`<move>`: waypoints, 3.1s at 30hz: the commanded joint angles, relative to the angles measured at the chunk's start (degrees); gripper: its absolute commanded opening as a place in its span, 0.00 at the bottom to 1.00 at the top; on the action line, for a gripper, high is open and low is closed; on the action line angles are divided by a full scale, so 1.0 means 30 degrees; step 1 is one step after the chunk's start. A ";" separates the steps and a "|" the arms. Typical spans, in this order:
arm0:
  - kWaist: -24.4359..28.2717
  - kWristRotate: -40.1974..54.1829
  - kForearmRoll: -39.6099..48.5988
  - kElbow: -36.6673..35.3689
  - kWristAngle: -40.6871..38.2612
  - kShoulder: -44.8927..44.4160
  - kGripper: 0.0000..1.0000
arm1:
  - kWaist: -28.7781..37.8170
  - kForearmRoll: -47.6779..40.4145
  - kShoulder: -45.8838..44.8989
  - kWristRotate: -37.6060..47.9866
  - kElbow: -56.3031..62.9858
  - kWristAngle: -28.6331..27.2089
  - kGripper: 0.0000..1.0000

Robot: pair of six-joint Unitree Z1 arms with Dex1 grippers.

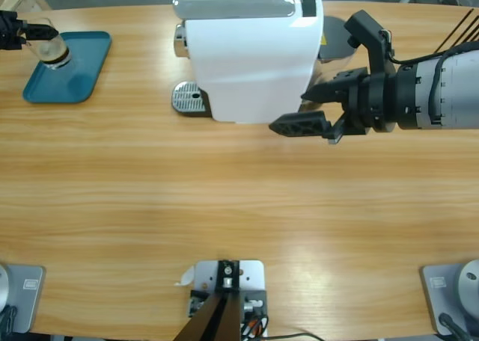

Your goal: Pour coffee

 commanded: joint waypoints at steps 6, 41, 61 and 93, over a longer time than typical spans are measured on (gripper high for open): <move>0.0337 -0.0276 -0.0341 -0.0239 0.0111 0.2224 0.00 | 0.0229 -0.0456 0.1412 0.0079 0.0550 0.0568 0.98; 0.0741 -0.0862 0.0907 0.0171 0.1148 -0.0178 1.00 | 0.0229 -0.0778 0.1482 0.0079 0.0204 0.0246 1.00; -0.3390 -0.2069 0.9743 0.4039 -0.3059 -1.4100 0.99 | 0.0223 0.1993 -0.1911 0.0108 -0.0271 -0.0932 1.00; -0.5663 -0.2872 1.2696 0.5533 -0.7529 -2.1008 0.79 | 0.0223 0.5509 -0.7477 0.0389 0.0790 -0.2959 1.00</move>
